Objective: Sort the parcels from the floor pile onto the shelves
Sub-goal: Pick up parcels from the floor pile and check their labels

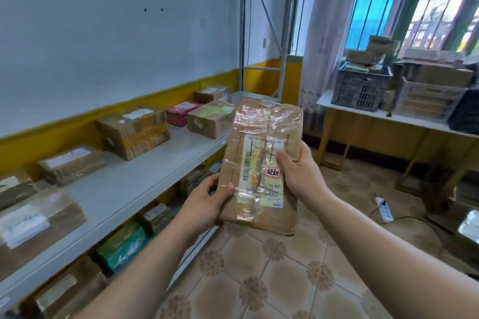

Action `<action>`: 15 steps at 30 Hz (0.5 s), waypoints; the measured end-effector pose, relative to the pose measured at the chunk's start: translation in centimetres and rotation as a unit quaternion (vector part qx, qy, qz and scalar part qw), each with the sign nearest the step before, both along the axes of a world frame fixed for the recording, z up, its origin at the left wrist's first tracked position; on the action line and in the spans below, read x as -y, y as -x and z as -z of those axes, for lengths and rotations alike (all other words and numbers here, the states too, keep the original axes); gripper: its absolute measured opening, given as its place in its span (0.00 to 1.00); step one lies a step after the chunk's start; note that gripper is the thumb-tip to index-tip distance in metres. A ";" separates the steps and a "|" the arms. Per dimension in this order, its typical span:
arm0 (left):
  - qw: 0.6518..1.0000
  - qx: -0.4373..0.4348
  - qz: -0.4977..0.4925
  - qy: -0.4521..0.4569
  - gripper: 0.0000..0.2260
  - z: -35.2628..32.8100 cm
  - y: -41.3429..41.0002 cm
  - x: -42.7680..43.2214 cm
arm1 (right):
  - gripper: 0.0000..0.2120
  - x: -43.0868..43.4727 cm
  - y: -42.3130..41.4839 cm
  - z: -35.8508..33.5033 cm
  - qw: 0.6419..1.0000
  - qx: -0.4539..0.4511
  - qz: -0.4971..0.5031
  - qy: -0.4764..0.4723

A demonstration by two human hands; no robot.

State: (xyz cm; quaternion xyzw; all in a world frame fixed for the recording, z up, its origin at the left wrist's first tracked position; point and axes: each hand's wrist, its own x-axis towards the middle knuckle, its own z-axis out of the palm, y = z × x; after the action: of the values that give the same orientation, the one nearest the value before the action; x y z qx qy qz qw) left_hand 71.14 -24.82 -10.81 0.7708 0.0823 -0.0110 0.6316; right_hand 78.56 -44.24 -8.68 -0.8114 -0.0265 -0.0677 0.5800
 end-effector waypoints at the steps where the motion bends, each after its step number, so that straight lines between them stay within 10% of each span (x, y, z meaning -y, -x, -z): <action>1: 1.000 -0.002 -0.002 0.006 0.16 -0.1 -2.0 -0.4 | 0.21 -0.5 -2.0 -0.1 1.000 -0.002 0.000 0.003; 15: 1.000 0.001 0.004 0.005 0.12 0.8 -25.7 3.2 | 0.26 3.6 -25.5 1.5 0.999 -0.049 0.011 0.004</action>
State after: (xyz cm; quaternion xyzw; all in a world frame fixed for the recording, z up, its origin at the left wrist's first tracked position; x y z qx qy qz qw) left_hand 96.86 -27.99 -11.65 0.7681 0.0783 -0.0134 0.6354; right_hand 104.10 -47.85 -10.19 -0.8160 0.0105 -0.0341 0.5769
